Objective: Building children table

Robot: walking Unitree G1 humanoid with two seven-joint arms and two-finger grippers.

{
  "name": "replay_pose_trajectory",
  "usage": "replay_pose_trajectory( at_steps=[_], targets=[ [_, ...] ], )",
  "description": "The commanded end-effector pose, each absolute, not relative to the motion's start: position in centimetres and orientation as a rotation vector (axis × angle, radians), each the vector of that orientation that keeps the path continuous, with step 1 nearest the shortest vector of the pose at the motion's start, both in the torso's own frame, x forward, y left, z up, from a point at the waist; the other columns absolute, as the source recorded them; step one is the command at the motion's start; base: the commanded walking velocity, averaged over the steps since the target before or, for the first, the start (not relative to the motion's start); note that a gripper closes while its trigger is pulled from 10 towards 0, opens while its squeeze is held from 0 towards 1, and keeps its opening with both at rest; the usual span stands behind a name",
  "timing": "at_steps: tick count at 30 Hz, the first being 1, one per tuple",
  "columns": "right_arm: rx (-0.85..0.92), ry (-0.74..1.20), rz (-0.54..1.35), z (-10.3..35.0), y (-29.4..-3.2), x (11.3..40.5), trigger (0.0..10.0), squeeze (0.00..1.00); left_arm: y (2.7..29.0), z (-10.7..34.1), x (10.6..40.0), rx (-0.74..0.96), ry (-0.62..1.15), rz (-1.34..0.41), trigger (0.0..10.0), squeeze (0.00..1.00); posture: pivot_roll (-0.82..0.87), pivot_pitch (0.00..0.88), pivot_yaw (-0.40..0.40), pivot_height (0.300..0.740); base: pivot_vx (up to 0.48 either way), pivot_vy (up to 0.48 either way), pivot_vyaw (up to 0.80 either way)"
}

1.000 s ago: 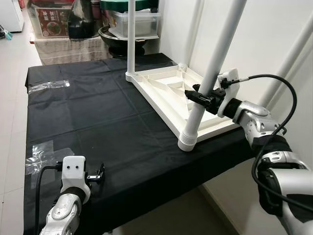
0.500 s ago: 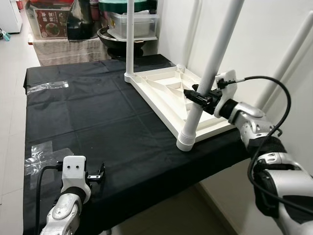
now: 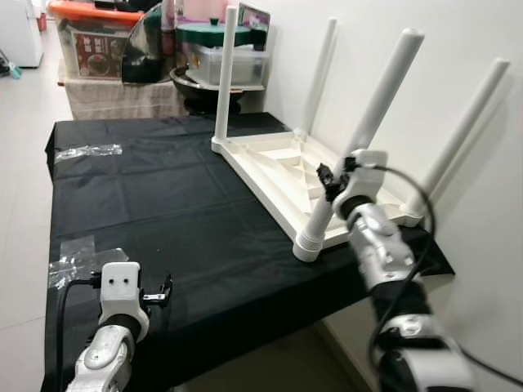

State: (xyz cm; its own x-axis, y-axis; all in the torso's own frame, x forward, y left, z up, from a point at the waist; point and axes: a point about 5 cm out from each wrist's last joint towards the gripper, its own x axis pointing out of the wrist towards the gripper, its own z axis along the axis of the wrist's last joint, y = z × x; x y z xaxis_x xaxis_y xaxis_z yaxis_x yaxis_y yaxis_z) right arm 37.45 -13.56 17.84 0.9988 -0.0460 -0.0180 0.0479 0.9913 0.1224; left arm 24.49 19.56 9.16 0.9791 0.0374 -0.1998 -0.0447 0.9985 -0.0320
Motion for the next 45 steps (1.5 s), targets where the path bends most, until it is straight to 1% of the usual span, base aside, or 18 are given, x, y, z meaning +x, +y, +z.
replay_pose_trajectory(
  at_steps=[1,4,6,7,8,10,12,23,38,39,43,44,45],
  targets=[
    [0.101,0.275,-0.091,12.6,-13.9,36.3,0.0,0.0,19.3,9.1,24.6,-0.042,0.199,0.033,10.0,0.0,0.08,0.0,-0.128,0.74,0.0,0.0,0.0],
    [0.101,0.295,-0.127,12.7,-12.8,36.8,0.0,0.0,19.3,9.1,24.8,-0.04,0.195,0.033,10.0,0.0,0.08,0.0,-0.136,0.74,0.0,0.0,0.0],
    [0.101,0.295,-0.127,12.7,-12.8,36.8,0.0,0.0,19.3,9.1,24.8,-0.04,0.195,0.033,10.0,0.0,0.08,0.0,-0.136,0.74,0.0,0.0,0.0],
    [0.097,0.308,-0.131,12.9,-12.2,37.1,0.0,0.0,19.3,9.1,24.8,-0.039,0.193,0.035,10.0,0.0,0.08,0.0,-0.136,0.74,0.0,0.0,0.0],
    [0.097,0.308,-0.131,12.9,-12.2,37.1,0.0,0.0,19.3,9.1,24.8,-0.039,0.193,0.035,10.0,0.0,0.08,0.0,-0.136,0.74,0.0,0.0,0.0],
    [0.098,0.357,-0.107,12.8,-10.7,37.4,0.0,0.0,19.3,9.1,24.7,-0.04,0.192,0.039,10.0,0.0,0.1,0.0,-0.151,0.74,0.0,0.0,0.0],
    [0.103,0.382,-0.103,12.6,-10.4,37.3,0.0,0.0,19.3,9.1,24.7,-0.04,0.192,0.04,10.0,0.0,0.1,0.0,-0.154,0.74,0.0,0.0,0.0],
    [0.114,0.428,-0.187,12.2,-10.9,36.7,0.0,0.0,19.2,9.0,24.7,-0.038,0.195,0.035,10.0,0.0,0.09,0.0,-0.147,0.74,0.0,0.0,0.0],
    [0.138,0.429,-0.193,12.6,-10.7,36.7,0.0,0.0,19.2,8.9,24.6,-0.038,0.195,0.034,10.0,0.0,0.09,0.0,-0.148,0.74,0.0,0.0,0.0],
    [0.134,0.427,-0.192,12.8,-10.7,36.7,4.8,0.0,19.2,8.9,24.6,-0.038,0.195,0.034,10.0,0.0,0.09,0.0,-0.147,0.74,0.0,0.0,0.0],
    [0.13,0.426,-0.193,13.0,-10.7,36.7,4.8,0.0,19.1,8.9,24.7,-0.038,0.195,0.033,10.0,0.0,0.09,0.0,-0.147,0.74,0.0,0.0,0.0],
    [0.126,0.426,-0.201,13.2,-10.8,36.7,10.0,0.0,19.1,8.9,24.7,-0.038,0.195,0.032,10.0,0.0,0.08,0.0,-0.144,0.74,0.0,0.0,0.0],
    [0.126,0.426,-0.201,13.2,-10.8,36.7,10.0,0.0,19.1,8.9,24.7,-0.038,0.195,0.032,10.0,0.0,0.08,0.0,-0.144,0.74,0.0,0.0,0.0]
  ],
)
